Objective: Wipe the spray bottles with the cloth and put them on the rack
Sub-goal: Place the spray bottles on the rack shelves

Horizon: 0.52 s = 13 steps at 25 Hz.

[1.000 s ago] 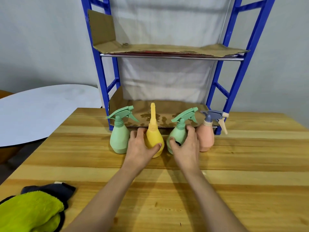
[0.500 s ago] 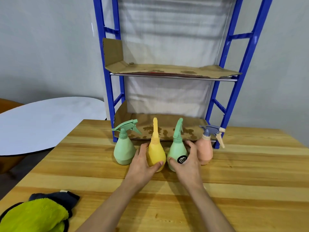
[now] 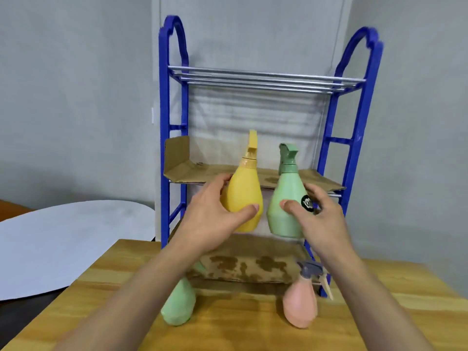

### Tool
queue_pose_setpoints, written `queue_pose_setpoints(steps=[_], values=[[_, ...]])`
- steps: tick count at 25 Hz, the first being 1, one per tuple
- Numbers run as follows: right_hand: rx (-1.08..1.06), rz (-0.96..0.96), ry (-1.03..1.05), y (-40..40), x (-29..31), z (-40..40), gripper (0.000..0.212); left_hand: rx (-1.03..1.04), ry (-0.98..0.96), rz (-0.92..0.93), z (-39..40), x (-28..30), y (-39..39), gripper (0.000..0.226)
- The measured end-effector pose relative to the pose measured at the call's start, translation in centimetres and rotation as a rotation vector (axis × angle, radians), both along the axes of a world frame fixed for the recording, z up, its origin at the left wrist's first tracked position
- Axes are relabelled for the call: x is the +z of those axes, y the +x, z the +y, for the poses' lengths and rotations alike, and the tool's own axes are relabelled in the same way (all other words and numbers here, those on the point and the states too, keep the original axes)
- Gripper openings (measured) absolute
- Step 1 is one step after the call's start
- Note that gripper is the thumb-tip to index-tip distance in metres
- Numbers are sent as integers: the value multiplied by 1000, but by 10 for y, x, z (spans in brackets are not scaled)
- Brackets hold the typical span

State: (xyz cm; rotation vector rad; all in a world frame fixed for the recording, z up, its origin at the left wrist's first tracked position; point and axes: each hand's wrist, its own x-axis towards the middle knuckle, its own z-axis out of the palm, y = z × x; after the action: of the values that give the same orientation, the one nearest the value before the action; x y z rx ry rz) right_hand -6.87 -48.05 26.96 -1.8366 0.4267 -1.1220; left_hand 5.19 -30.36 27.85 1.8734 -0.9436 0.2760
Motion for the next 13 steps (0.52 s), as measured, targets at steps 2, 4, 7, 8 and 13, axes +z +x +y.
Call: queue_pose_setpoints(steps=[2, 4, 7, 8, 13], values=[[21, -44, 16, 12, 34, -11, 51, -7, -8, 2, -11, 35, 15, 73], [22, -54, 4, 27, 62, -23, 50, -11, -13, 12, -23, 61, 33, 71], [24, -12, -15, 58, 87, -46, 55, 12, 10, 14, -42, 86, 65, 73], [22, 4, -26, 69, 92, -55, 59, 20, 21, 10, -49, 90, 78, 75], [41, 133, -103, 121, 91, -93, 74, -25, 110, 98, -80, 84, 132, 83]])
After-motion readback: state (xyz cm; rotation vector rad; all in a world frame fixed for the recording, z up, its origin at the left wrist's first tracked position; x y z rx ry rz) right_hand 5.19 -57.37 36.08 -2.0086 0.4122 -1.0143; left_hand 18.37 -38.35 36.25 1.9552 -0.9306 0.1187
